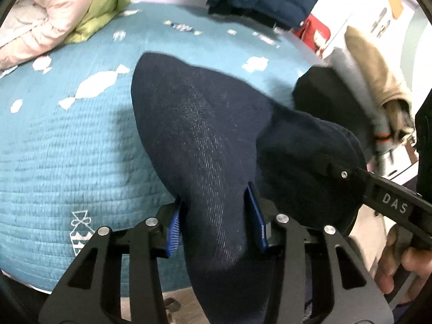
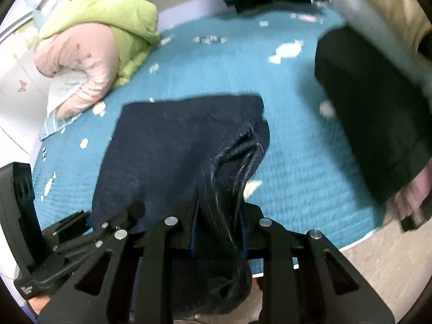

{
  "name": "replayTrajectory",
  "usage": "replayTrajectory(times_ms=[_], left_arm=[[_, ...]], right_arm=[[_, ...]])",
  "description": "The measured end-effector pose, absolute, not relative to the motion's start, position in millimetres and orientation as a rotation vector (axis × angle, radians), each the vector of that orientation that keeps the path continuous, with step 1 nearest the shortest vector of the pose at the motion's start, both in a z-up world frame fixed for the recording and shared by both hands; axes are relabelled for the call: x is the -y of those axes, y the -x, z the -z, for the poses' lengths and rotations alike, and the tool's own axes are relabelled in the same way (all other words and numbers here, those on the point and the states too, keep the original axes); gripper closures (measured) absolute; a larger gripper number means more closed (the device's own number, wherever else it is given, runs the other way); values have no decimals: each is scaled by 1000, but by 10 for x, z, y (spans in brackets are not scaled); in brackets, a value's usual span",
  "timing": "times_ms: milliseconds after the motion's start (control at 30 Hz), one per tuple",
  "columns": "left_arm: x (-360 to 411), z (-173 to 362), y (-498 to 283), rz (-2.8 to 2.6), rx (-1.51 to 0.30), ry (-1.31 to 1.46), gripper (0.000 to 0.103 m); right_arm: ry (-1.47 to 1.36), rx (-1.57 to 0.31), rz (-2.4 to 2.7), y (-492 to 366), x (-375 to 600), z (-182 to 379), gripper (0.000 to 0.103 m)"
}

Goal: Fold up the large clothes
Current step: 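Grasp the folded shirt with the left gripper while the right gripper keeps holding it, then lift the folded shirt with both grippers onto the clothes pile and release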

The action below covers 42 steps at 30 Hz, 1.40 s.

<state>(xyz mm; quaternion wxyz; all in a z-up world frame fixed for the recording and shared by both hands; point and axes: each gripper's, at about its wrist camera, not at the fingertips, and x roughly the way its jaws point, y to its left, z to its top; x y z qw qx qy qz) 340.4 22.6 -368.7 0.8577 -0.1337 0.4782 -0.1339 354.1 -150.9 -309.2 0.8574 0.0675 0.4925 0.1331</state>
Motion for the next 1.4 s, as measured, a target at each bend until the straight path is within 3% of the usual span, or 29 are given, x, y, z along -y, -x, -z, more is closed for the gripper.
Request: replayTrajectory(times_ms=[200,433,600,800,933,1033,1100,1200,1300,1400], left_arm=[[-36,2984,-3556,308,-899,309,61],[295,1939,-3812,388,-748,321,61],[907,1127,-4141,500,-633,322,61],[1972,476,-4592,625,-505,305,61],[2592,638,-4916,682,-572,302,61],[3047,1229,-5172,701,-758,255,60],[3189,1625,-5298,696,-846,230,52],[3243,1854,-5252,714,-802,182,44],[3294,1872,-5269,700,-794,161,28],[3268,1872,-5353,698,-799,171,26]], right_arm=[[-102,-914,-301,-3520,1621,2451,82],[-57,-708,-287,-3596,2037,1330,82],[-28,-544,-194,-3690,2742,467,82],[-63,-438,-53,-3913,3811,-94,82],[-188,-500,1,-4156,4604,90,82],[-276,-633,29,-4354,5096,624,82],[-349,-732,50,-4479,5387,1175,81],[-409,-780,86,-4566,5546,1684,76],[-426,-770,108,-4567,5600,1825,70],[-417,-768,142,-4571,5650,1787,58]])
